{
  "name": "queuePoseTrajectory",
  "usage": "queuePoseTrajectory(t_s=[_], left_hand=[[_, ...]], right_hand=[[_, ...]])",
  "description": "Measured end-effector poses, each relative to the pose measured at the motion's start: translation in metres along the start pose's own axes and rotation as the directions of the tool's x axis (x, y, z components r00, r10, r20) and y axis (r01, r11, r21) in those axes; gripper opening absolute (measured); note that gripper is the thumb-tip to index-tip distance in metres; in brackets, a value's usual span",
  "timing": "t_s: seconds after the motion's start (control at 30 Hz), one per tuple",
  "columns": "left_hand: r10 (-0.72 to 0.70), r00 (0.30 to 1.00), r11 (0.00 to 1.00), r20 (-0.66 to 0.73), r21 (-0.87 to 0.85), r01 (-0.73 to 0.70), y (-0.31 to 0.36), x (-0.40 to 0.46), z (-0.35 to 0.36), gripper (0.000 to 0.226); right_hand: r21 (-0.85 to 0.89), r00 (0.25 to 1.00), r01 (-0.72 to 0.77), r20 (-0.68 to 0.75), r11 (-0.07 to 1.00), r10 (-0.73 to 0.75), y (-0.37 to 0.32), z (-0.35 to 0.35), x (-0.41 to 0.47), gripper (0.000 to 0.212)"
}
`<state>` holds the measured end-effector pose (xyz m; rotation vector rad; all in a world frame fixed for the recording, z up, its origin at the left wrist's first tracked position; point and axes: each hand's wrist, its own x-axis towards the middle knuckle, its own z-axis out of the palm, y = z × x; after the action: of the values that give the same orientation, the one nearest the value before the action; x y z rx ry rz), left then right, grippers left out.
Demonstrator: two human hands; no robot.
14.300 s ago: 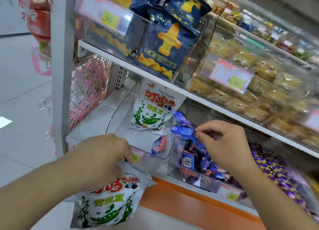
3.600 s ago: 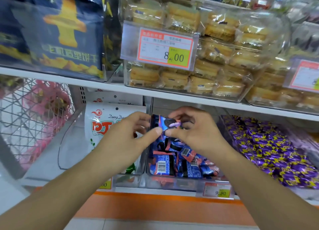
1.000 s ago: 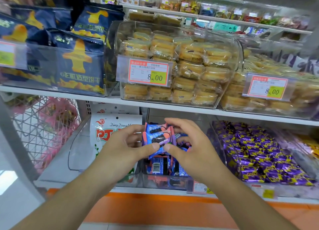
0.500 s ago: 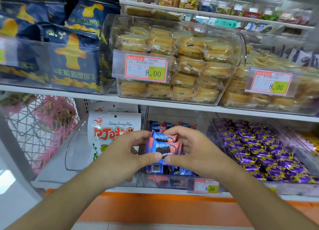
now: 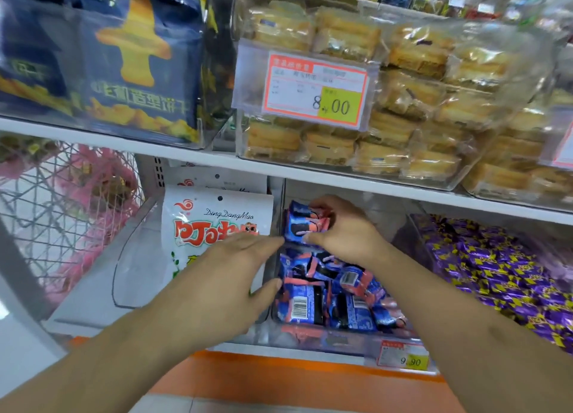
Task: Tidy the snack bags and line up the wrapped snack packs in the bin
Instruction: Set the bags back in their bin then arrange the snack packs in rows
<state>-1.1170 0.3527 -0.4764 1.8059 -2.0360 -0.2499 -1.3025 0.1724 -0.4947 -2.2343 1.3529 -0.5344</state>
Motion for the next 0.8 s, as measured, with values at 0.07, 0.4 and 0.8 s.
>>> queuePoseTrajectory(t_s=[0.07,0.4,0.8], left_hand=[[0.005,1.0,1.0,-0.005,-0.001,-0.005,0.0,0.001,-0.001,0.063],[0.027,0.999,0.999,-0.02,-0.037,-0.028,-0.004,-0.001,0.0,0.063],[-0.002,1.0,0.999,-0.012,-0.043,0.001,-0.004,0.002,0.003,0.064]], right_hand=[[-0.109,0.997,0.066,0.034,0.992,-0.063,0.0,0.016,0.012,0.056],[-0.176,0.991,0.015,0.134,0.984,0.009,0.016,0.026,0.015,0.054],[-0.138,0.998,0.05,0.03,0.989,-0.047,0.019,0.022,0.014,0.044]])
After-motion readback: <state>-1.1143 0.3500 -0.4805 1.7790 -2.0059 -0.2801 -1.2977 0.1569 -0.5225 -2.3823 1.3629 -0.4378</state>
